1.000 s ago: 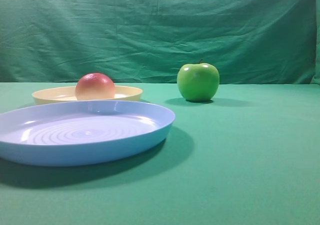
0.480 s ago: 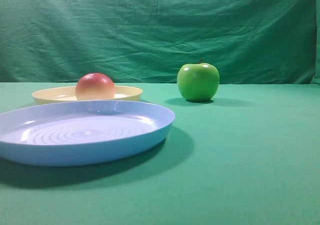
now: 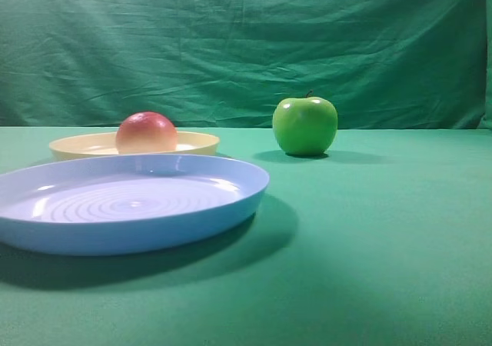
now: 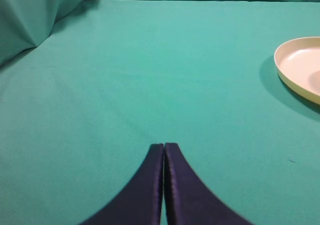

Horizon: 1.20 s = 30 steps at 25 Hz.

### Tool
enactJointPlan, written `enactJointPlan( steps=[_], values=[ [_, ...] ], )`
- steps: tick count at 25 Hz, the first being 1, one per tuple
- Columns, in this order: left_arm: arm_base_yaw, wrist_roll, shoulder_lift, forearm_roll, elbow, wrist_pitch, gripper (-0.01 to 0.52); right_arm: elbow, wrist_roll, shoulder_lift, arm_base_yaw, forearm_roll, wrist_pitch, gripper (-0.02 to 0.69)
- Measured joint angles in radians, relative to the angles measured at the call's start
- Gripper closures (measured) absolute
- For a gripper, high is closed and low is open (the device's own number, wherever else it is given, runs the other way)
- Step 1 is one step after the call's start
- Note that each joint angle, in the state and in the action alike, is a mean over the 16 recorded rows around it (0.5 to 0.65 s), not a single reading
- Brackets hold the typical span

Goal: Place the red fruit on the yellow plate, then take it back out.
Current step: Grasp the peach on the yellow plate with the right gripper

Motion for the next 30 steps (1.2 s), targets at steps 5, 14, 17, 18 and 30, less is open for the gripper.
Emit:
enactJointPlan(
  steps=[5,14,17,18,30],
  values=[
    [0.0,0.0,0.0,0.0,0.0,0.0,0.514,-0.235,-0.102,0.192,0.024,0.079,0.065,0.651],
    [0.0,0.0,0.0,0.0,0.0,0.0,0.514,-0.501,-0.305,0.437,0.031,0.302,0.104,0.408],
    [0.0,0.0,0.0,0.0,0.0,0.0,0.514,-0.536,-0.353,0.484,0.035,0.359,0.095,0.287],
    [0.0,0.0,0.0,0.0,0.0,0.0,0.514,-0.544,-0.364,0.496,0.037,0.373,0.09,0.247],
    [0.0,0.0,0.0,0.0,0.0,0.0,0.514,-0.563,-0.409,0.617,0.072,0.407,-0.01,0.031]
  ],
)
